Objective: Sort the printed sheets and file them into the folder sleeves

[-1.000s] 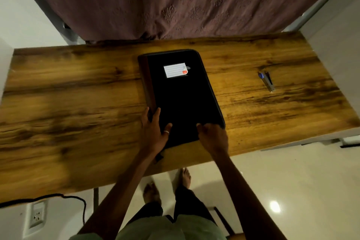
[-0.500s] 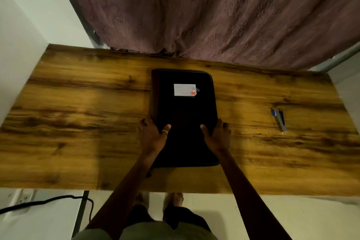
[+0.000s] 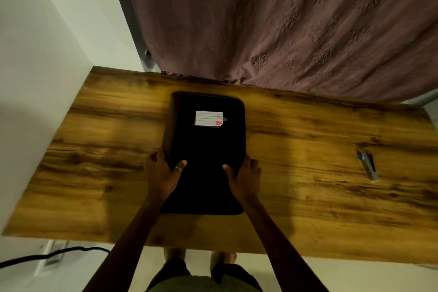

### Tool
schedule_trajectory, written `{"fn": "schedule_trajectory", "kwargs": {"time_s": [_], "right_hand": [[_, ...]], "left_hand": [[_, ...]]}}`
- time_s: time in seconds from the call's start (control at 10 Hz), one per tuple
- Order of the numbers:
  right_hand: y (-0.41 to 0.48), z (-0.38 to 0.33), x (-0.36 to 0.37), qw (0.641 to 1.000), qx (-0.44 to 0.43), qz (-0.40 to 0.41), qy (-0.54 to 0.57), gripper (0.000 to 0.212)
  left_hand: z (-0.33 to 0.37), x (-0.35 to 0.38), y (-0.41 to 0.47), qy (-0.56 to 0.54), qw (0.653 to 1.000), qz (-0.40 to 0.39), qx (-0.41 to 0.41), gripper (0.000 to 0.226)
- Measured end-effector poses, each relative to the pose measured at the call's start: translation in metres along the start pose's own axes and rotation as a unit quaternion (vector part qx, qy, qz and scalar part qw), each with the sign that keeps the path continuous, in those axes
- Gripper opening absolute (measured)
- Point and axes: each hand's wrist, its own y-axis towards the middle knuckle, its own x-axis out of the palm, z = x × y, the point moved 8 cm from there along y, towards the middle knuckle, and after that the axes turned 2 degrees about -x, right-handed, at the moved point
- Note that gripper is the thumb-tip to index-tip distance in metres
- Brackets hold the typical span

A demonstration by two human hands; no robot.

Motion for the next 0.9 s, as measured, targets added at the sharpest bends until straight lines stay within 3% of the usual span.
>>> {"fn": "schedule_trajectory", "kwargs": {"time_s": [0.2, 0.4, 0.6, 0.9], "right_hand": [[0.0, -0.052, 0.033, 1.0, -0.018, 0.011, -0.016, 0.119], [-0.001, -0.054, 0.04, 0.999, -0.025, 0.031, -0.021, 0.109], [-0.003, -0.056, 0.037, 0.997, -0.035, 0.055, -0.04, 0.093], [0.012, -0.091, 0.003, 0.973, -0.128, 0.088, -0.17, 0.083]], "left_hand": [[-0.035, -0.043, 0.028, 0.015, 1.0, 0.017, -0.002, 0.074], [-0.042, -0.043, 0.028, 0.031, 0.999, 0.016, 0.019, 0.089], [-0.024, -0.044, 0.013, 0.104, 0.993, 0.015, 0.057, 0.086], [0.03, -0.042, 0.011, 0.214, 0.948, 0.063, 0.228, 0.084]]}}
